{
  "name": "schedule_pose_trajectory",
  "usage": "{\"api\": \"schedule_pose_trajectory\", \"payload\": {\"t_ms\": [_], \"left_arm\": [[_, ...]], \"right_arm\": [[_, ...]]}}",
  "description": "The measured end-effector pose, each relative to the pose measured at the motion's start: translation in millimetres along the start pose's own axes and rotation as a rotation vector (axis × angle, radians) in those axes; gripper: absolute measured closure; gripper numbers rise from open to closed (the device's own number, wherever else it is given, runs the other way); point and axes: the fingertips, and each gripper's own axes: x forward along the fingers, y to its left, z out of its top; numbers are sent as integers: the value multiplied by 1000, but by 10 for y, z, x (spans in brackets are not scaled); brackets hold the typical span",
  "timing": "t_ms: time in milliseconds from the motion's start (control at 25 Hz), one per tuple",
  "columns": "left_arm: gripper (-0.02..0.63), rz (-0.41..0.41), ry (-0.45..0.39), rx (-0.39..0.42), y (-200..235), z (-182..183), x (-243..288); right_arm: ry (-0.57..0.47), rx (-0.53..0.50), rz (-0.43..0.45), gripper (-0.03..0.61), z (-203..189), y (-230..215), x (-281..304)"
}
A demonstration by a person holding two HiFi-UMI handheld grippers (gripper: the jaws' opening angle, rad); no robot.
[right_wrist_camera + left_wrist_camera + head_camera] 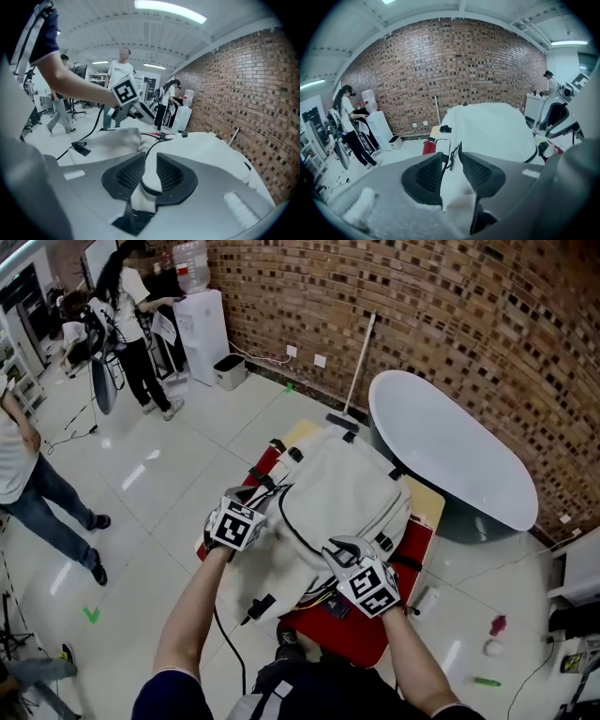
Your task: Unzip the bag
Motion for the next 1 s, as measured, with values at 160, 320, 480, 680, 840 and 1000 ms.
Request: {"api": "schedule_pose_trajectory", "payload": {"t_ms": [160, 320, 480, 680, 840, 1000], "left_arm": [[552, 51, -118, -53, -222, 198, -625], [611, 92, -238, -52, -601, 456, -1150], [612, 134, -347, -107, -963, 649, -1579], [612, 158, -481, -175, -1341, 847, -1938], [612, 137, -537, -211, -1561, 920, -2103], [612, 95, -596, -256, -1681, 963, -2234]], "right_arm": [[-140, 25, 16, 571, 294, -57, -215], [-270, 38, 55, 572, 578, -70, -461], [-391, 15, 131, 572, 863, 57, -660], [-499, 12, 198, 572, 1142, 233, -929], [-560, 38, 224, 572, 1318, 362, -1092], [-595, 73, 231, 572, 1429, 444, -1193]]}}
